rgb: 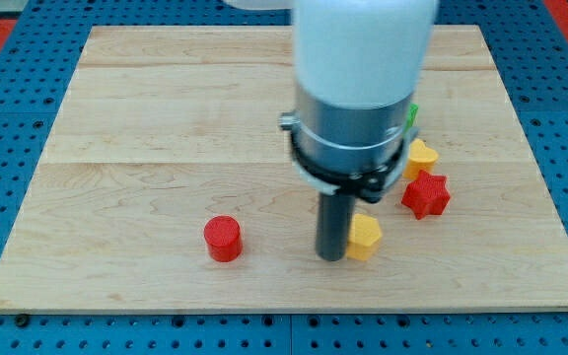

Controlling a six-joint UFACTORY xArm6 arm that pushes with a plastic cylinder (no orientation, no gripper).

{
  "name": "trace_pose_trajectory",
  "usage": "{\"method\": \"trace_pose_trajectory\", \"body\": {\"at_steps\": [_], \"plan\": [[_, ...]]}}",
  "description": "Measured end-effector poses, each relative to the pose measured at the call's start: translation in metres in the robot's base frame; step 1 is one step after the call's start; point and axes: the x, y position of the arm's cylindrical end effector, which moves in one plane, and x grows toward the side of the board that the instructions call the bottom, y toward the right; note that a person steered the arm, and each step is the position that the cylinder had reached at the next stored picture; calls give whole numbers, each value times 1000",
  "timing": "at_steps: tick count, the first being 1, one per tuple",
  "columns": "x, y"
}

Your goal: Move the yellow hexagon to the bottom left of the red star

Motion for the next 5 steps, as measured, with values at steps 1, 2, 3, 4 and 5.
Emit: {"method": "trace_pose_trajectory", "body": {"at_steps": [1, 2, 3, 4, 5], "plan": [[-4, 23], [-6, 5], [-22, 3], [-12, 19], [-7, 39]]}}
